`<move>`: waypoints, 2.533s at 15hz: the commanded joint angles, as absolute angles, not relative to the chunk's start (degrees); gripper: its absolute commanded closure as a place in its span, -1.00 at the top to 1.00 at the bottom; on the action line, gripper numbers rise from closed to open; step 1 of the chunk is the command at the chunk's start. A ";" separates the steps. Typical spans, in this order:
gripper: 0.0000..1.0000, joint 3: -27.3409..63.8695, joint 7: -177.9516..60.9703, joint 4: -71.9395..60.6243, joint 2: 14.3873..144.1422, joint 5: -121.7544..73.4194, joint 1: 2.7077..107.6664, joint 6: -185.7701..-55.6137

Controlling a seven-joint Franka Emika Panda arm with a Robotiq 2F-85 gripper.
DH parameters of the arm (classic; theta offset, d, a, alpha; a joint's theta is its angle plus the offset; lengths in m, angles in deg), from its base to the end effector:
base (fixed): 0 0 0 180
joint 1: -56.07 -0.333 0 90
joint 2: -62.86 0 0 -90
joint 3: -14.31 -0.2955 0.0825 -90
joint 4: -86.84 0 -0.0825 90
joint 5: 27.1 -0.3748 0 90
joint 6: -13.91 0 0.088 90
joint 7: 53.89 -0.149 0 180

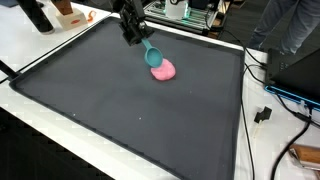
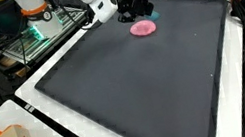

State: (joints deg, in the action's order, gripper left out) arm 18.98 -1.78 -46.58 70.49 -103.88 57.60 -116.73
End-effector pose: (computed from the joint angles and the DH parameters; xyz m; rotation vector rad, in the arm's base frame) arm 0.5166 -0.0022 0.2395 -2.2557 0.2643 -0.3750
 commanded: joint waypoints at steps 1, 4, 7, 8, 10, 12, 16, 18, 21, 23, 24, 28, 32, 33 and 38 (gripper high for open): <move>-0.50 17.34 -9.86 -48.42 65.50 -95.99 56.16 -121.86; -0.50 15.42 -17.62 -48.95 62.99 -87.46 54.98 -126.97; -0.50 13.39 -27.26 -49.89 61.44 -75.82 53.80 -132.53; -0.50 12.90 -30.95 -50.19 61.02 -71.37 53.63 -133.09; -0.50 12.27 -39.01 -51.03 60.21 -61.61 52.98 -134.44; -0.50 11.53 -47.30 -51.40 59.27 -51.87 53.08 -133.40; -0.50 10.47 -57.57 -50.83 57.76 -39.77 52.78 -130.36; -0.50 9.99 -60.45 -50.13 57.03 -35.97 52.63 -127.19; -0.50 9.47 -60.48 -49.29 55.76 -35.73 52.03 -121.91; 0.00 9.73 -59.11 -48.86 57.20 -37.14 51.98 -123.20; 0.00 9.64 -59.05 -48.46 56.77 -37.19 51.81 -121.39; 0.00 9.59 -58.99 -48.18 56.25 -37.20 51.64 -120.32; -0.50 8.57 -62.87 -48.43 56.09 -33.52 51.68 -121.27; -0.50 7.95 -65.42 -48.50 55.99 -30.82 51.69 -121.68; -0.50 3.00 -83.13 -47.77 56.24 -13.18 51.06 -120.63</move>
State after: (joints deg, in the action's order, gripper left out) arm 5.45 -73.81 -48.10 56.36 -21.66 51.59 -121.38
